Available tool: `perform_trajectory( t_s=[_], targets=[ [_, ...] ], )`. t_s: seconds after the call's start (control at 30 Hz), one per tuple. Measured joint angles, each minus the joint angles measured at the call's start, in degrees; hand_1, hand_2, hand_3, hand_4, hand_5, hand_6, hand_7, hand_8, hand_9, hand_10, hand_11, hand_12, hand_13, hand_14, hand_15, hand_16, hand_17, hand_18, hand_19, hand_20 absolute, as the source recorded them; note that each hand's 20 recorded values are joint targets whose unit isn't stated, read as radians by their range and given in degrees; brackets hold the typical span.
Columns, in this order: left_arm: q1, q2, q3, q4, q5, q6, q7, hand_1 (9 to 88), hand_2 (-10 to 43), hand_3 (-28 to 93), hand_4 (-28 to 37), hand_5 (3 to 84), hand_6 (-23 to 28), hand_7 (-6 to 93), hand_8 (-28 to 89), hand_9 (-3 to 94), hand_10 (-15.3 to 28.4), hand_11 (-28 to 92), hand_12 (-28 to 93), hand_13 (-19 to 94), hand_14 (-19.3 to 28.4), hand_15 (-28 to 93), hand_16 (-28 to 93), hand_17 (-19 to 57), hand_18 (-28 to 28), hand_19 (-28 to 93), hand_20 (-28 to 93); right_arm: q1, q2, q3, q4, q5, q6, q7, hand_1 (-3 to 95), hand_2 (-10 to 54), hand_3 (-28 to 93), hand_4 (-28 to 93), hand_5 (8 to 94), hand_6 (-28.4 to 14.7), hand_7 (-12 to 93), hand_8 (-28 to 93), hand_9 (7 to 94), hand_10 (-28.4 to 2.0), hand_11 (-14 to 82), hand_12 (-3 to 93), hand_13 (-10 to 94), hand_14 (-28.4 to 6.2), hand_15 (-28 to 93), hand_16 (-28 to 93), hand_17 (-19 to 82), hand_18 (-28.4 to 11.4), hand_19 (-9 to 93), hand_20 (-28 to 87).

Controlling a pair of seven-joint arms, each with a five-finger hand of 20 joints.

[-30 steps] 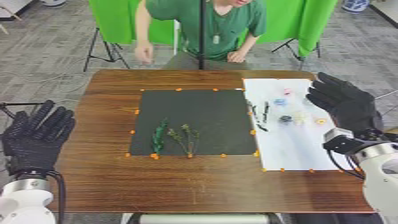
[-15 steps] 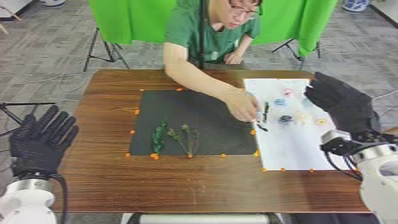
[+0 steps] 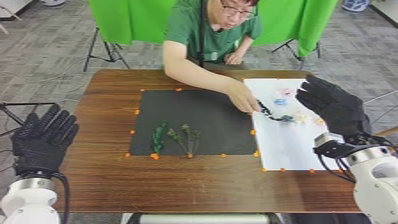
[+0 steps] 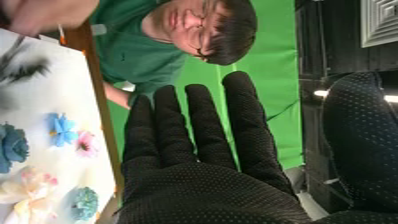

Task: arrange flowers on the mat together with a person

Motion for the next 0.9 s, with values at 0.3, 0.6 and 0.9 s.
perform_trajectory(
  t_s=[0.3,0.6,0.9],
  targets=[
    [-0.1,0.00,-0.05,0.13,0.46,-0.95,-0.76,24.0,15.6,75,-28.3,44.1,9.0,11.8,-9,33.9,14.7,19,7,24,12.7,28,-10,-4.7,12.1,37,10,-0.8,-0.8,0.1,-0.7,0.3,-0.2,0.2,19.3,4.8,75,-19,43.0,-2.7,12,-8,37.9,-13.8,3.8,15.9,28,-13.8,6,25,10,-12.5,24,12],
    [-0.1,0.00,-0.08,0.13,0.52,-1.57,-0.92,24.0,15.5,75,-28.3,44.3,8.9,11.9,-9,34.1,14.7,19,7,24,12.7,28,-10,-5.0,12.5,37,10,-1.2,-1.1,0.0,-0.8,0.3,-0.5,0.7,19.4,4.9,75,-20,43.1,-2.6,12,-8,38.0,-13.8,3.8,16.0,28,-14.1,6,26,10,-13.3,25,12],
    [0.1,0.07,0.06,0.36,-0.17,-2.45,1.37,24.0,15.1,76,-28.3,44.4,8.8,12.2,-9,34.4,14.7,19,7,25,13.6,29,-9,-5.7,13.7,37,11,-1.2,-1.1,-0.1,-0.9,0.3,-0.5,0.8,19.4,4.9,75,-20,43.3,-2.4,12,-8,38.0,-13.6,3.9,16.0,28,-14.1,6,26,10,-13.5,25,11]
  ],
)
